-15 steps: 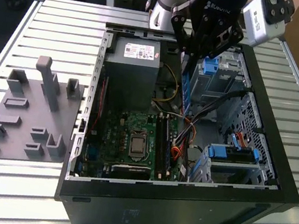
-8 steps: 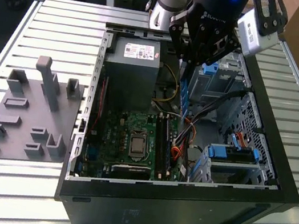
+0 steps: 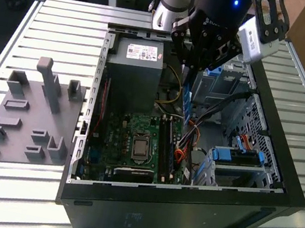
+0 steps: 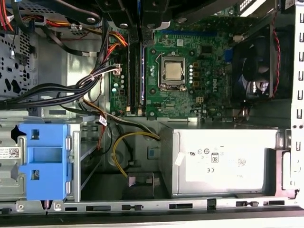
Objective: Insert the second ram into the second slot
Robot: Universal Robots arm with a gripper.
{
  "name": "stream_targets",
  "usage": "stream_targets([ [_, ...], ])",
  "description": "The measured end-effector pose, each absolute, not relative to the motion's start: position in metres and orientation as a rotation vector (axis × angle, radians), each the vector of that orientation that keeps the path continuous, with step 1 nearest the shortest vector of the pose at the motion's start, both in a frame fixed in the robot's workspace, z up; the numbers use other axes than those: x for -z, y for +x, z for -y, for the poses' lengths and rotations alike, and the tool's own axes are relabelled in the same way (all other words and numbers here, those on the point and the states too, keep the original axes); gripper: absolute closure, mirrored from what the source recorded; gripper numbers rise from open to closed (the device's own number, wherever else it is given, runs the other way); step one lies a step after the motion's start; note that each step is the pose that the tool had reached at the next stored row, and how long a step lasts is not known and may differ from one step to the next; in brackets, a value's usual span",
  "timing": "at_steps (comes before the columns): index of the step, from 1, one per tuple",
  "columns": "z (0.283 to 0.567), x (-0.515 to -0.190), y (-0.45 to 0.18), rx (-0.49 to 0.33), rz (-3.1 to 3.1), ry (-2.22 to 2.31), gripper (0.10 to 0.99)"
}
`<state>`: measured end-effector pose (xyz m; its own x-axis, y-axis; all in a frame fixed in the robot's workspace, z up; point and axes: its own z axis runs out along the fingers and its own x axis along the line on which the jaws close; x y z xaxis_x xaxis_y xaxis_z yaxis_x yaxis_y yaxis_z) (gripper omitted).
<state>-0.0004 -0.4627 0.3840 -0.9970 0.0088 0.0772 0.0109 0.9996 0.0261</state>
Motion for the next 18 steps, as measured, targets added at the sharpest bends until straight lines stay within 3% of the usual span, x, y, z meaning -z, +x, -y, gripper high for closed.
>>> stream_targets([
  [18, 0.463, -0.354, -0.003, 0.041, 3.072, -0.014, 0.949],
])
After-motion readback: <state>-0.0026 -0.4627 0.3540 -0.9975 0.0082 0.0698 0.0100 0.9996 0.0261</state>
